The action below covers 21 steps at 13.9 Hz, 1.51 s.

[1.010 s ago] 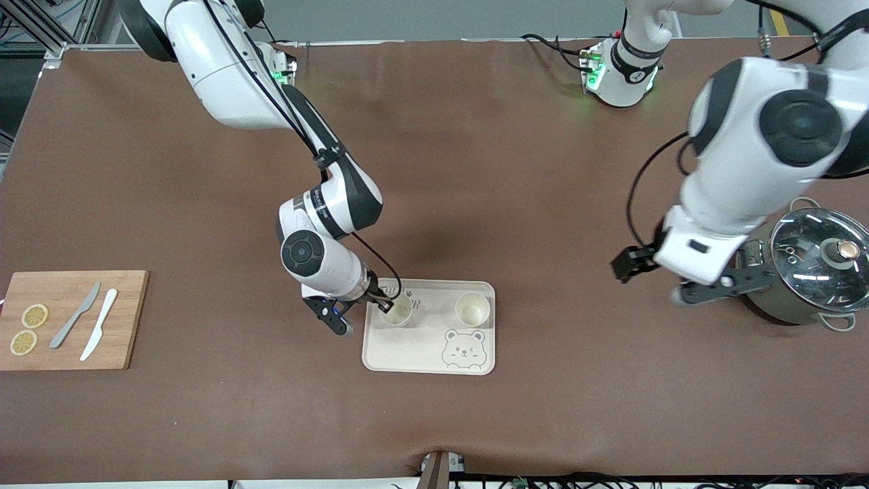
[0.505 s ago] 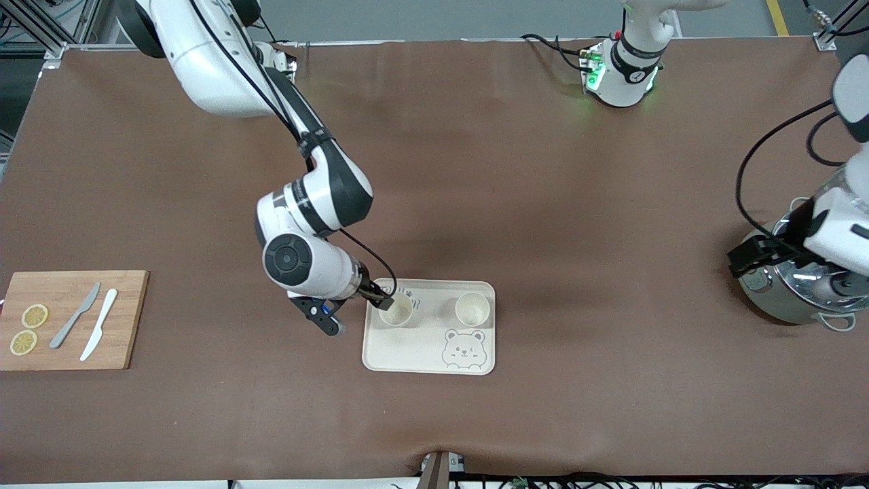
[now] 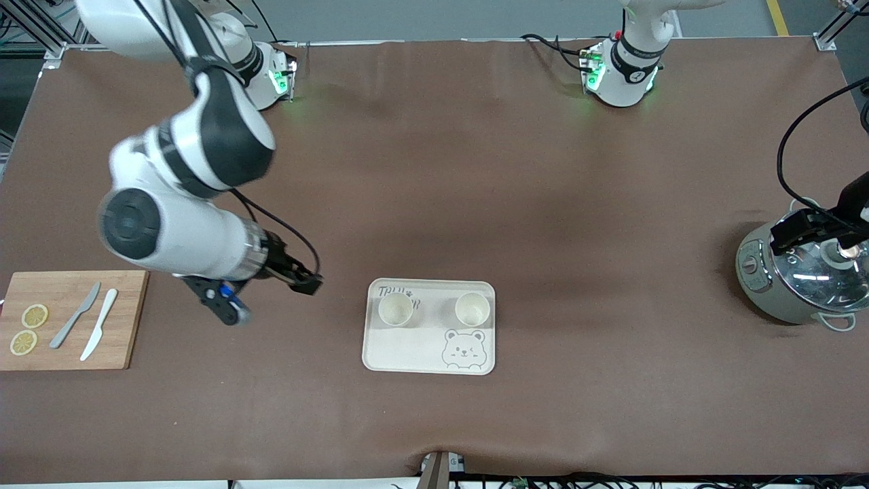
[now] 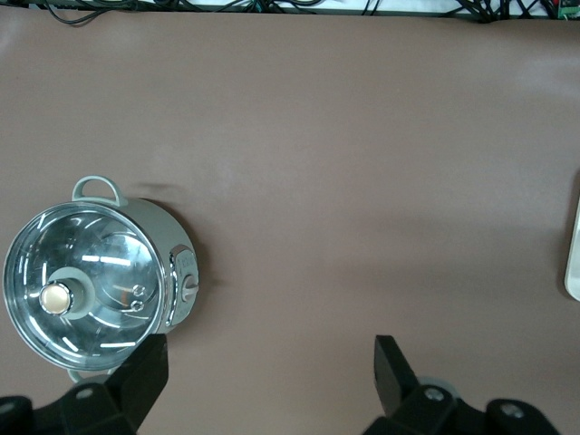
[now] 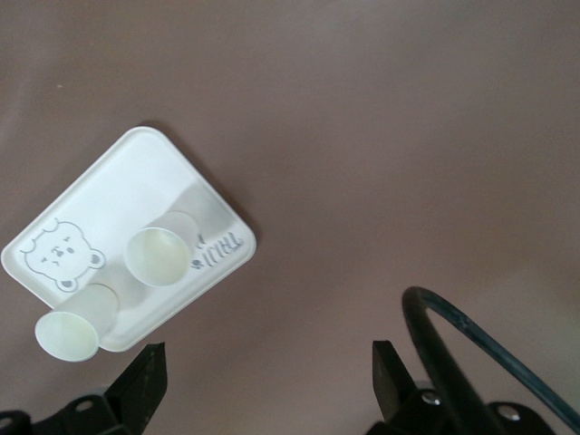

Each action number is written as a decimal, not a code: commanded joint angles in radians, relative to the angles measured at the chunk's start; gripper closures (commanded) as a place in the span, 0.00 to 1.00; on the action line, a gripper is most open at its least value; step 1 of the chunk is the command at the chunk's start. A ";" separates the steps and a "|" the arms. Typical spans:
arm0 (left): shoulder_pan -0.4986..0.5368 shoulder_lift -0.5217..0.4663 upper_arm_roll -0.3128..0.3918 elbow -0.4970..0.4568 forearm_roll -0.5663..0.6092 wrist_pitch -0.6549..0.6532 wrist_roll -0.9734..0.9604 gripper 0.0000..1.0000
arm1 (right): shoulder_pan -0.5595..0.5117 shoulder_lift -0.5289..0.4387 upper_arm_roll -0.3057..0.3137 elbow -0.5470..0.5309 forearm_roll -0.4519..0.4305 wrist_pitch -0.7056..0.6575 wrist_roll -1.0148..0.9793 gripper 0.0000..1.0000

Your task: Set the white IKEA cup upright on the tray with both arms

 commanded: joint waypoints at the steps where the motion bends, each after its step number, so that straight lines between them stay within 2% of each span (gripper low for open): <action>1: 0.002 -0.063 -0.007 -0.026 0.020 -0.037 0.019 0.00 | -0.085 -0.095 0.014 -0.030 -0.010 -0.092 -0.115 0.00; 4: 0.000 -0.095 -0.013 -0.026 0.010 -0.092 0.024 0.00 | -0.137 -0.183 0.016 -0.066 -0.130 -0.158 -0.289 0.00; 6: -0.003 -0.118 -0.018 -0.028 0.009 -0.126 0.025 0.00 | -0.200 -0.249 0.016 -0.116 -0.133 -0.157 -0.425 0.00; 10: -0.004 -0.152 -0.042 -0.028 0.004 -0.207 0.025 0.00 | -0.339 -0.312 0.015 -0.119 -0.144 -0.157 -0.787 0.00; 12: -0.005 -0.164 -0.048 -0.028 0.004 -0.238 0.022 0.00 | -0.366 -0.355 0.014 -0.122 -0.162 -0.166 -0.878 0.00; 14: -0.006 -0.177 -0.056 -0.028 0.004 -0.285 0.004 0.00 | -0.364 -0.399 0.016 -0.133 -0.231 -0.198 -0.921 0.00; 16: 0.002 -0.194 -0.065 -0.033 0.004 -0.299 0.005 0.00 | -0.366 -0.463 0.016 -0.215 -0.239 -0.195 -0.938 0.00; 19: -0.014 -0.261 -0.058 -0.127 0.001 -0.252 0.025 0.00 | -0.367 -0.526 0.017 -0.333 -0.237 -0.140 -0.988 0.00; 21: -0.018 -0.330 -0.038 -0.241 -0.037 -0.172 0.045 0.00 | -0.357 -0.537 0.022 -0.340 -0.239 -0.135 -1.096 0.00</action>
